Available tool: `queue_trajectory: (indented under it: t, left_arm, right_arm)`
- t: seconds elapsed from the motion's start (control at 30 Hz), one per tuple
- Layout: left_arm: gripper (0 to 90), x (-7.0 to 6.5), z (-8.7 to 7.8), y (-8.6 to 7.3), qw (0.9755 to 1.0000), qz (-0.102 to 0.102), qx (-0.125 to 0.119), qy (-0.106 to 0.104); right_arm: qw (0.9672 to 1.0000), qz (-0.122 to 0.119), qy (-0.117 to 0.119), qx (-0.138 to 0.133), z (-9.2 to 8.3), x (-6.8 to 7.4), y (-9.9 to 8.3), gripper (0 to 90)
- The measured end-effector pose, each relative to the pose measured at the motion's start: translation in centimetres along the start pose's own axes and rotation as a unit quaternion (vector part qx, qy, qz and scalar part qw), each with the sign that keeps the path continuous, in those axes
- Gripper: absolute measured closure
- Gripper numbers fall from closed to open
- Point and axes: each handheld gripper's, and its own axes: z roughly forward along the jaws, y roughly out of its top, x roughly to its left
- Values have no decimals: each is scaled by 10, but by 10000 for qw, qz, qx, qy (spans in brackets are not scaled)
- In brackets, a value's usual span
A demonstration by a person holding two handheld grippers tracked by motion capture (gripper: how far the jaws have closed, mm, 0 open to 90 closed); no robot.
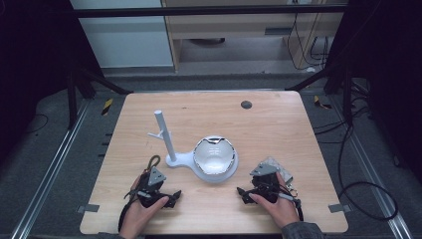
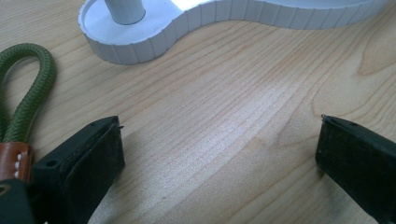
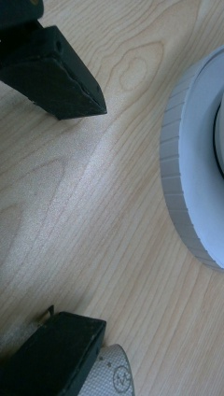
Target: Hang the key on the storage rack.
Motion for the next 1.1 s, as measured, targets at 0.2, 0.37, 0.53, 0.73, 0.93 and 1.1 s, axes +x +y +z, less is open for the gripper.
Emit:
queue_trajectory:
  t: [0.2, 0.37, 0.53, 0.73, 0.93, 1.1]
  left_arm:
    - [1, 1, 0, 0, 10000, 24, 21, -19]
    - [53, 3, -4, 1, 9999, 80, 80, -56]
    - [54, 4, -8, 1, 9999, 60, 47, -114]
    - [73, 11, -21, 7, 10000, 53, 77, -34]
    - [111, 32, -37, 14, 9989, -24, 450, 157]
    - [123, 52, -43, 17, 9960, -183, 849, 205]
  right_arm:
    - [10000, -5, -5, -1, 0, 0, 0, 10]
    - [10000, -2, -5, -1, 0, 0, 0, 10]
    - [10000, -3, -5, -2, 0, 0, 0, 10]
    - [10000, 14, -5, 3, -1, 0, 0, 10]
    - [10000, 8, -17, 10, -1, 0, -1, 10]
    - [10000, 19, -6, 13, -2, 0, -1, 9]
